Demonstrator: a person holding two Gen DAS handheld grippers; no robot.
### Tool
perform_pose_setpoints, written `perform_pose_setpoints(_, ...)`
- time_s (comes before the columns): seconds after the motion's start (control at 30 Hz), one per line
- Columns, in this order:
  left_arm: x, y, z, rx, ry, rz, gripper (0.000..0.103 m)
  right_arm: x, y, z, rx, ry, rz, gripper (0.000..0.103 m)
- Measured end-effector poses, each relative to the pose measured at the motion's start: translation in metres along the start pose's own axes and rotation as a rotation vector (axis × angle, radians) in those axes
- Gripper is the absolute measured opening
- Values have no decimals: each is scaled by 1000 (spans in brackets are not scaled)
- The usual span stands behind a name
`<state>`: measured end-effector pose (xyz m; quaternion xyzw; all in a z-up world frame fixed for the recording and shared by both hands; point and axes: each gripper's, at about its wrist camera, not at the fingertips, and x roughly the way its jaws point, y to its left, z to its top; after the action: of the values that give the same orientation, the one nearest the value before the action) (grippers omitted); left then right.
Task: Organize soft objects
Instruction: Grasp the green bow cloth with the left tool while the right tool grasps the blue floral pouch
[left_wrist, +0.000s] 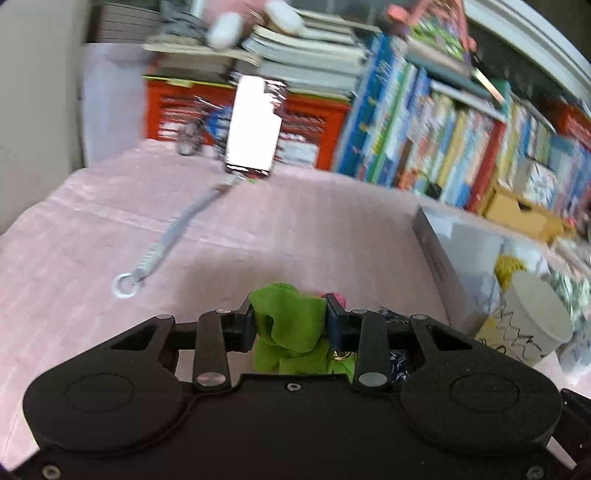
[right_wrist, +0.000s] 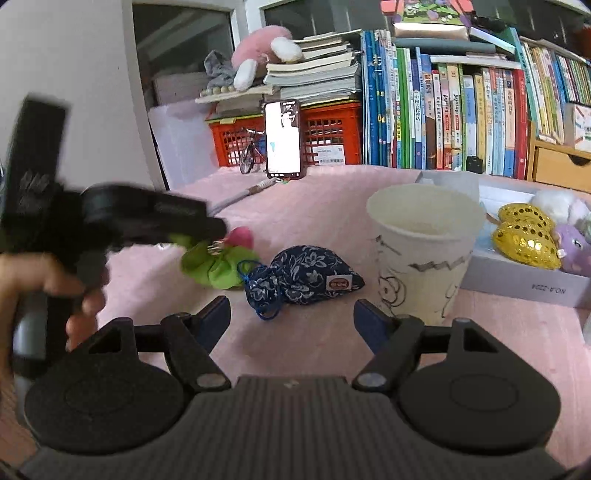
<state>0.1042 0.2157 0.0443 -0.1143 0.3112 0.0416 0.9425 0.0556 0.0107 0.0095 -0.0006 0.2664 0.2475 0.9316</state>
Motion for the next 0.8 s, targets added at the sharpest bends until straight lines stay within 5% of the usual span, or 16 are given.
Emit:
perform_pose_setpoints(0.23, 1, -14, -1, 88, 81, -135, 34, 10, 0, -2, -17, 25, -56, 83)
perform_pose_setpoints(0.4, -13, -17, -9, 107, 85, -153, 35, 16, -1, -2, -13, 39, -66, 83)
perform_pose_setpoints(0.6, -21, -5, -8, 102, 40, -28, 35, 26, 6, 2, -17, 30, -71, 83)
perform_pose_setpoints(0.8, -16, 11, -9, 51, 53, -11, 35, 38, 12, 4, -16, 30, -116, 76)
